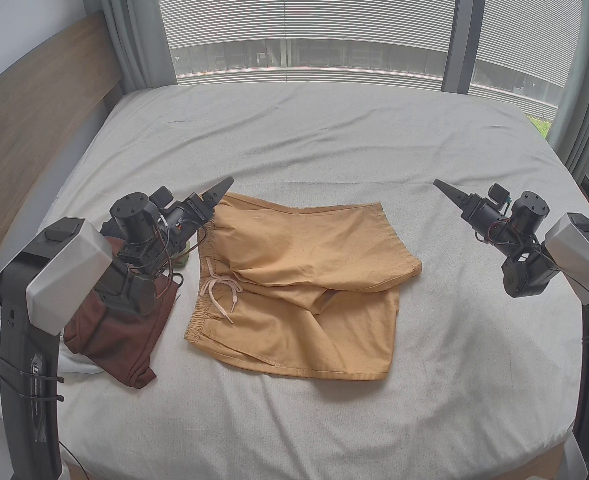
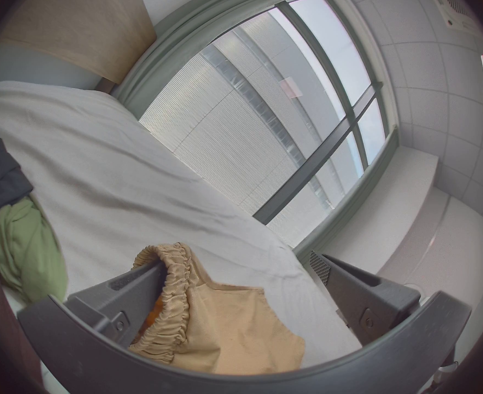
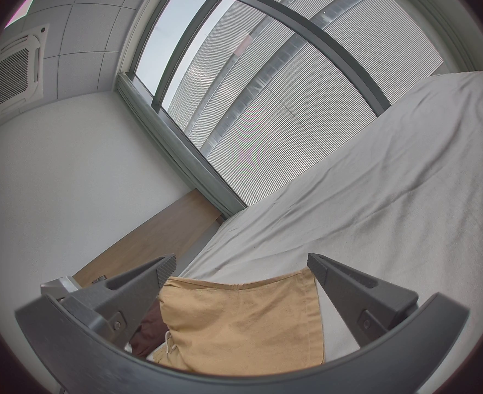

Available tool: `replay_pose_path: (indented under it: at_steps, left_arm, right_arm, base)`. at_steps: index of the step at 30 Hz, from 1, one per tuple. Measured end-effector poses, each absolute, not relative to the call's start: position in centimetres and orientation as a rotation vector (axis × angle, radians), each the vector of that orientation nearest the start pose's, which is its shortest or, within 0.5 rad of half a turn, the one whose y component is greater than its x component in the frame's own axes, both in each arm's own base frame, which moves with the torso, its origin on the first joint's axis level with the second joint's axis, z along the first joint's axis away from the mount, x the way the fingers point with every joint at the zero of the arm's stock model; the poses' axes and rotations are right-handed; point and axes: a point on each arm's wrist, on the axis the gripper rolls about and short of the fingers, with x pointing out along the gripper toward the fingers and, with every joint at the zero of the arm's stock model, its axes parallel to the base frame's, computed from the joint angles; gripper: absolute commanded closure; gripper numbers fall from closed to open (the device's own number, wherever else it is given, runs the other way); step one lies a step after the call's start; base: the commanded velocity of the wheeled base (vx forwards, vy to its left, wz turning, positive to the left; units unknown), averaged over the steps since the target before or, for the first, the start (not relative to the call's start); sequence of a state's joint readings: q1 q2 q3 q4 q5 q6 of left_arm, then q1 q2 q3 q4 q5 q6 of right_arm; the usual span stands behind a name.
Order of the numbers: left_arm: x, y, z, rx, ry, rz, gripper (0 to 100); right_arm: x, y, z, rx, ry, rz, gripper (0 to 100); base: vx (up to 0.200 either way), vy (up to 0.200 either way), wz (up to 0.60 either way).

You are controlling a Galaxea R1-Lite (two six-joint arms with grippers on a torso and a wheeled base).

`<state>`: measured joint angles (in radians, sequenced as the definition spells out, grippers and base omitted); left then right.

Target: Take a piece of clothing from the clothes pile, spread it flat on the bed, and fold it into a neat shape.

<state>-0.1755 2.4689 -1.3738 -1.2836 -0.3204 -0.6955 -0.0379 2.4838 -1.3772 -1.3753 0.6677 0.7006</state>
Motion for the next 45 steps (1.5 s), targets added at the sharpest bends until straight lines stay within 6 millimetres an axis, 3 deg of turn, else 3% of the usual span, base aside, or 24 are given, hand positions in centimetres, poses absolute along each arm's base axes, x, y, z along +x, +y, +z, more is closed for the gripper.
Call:
replay_pose_path:
  at_steps: [14, 21, 27, 37, 45]
  left_arm:
    - [46.7, -8.4, 9.2, -0.523, 0.010, -0.379, 0]
    - [45.1, -8.3, 10.0, -0.520, 0.019, -0.374, 0]
    - [43.1, -9.6, 10.6, -0.519, -0.013, -0.449, 0]
    - [39.5, -11.1, 7.9, -0.532, 0.042, -0.640, 0]
    - [37.7, -11.5, 6.3, -0.554, 0.123, -0.680, 0]
  right_arm:
    - [43.7, 0.0, 5.8, 0.522, 0.019, 0.667, 0]
    - [42.7, 0.3, 4.6, 0.511, 0.065, 0.658, 0]
    - [41.7, 0.8, 3.5, 0.526, 0.122, 0.653, 0]
    - [40.6, 2.3, 0.8, 0.557, 0.231, 0.660, 0]
    - [40.3, 4.4, -2.0, 0.548, 0.306, 0.693, 0]
  base:
    - [0.000, 0.000, 0.00]
    - [0.000, 0.000, 0.00]
    - [0.000, 0.000, 0.00]
    - [0.000, 0.000, 0.00]
    - [0.000, 0.000, 0.00]
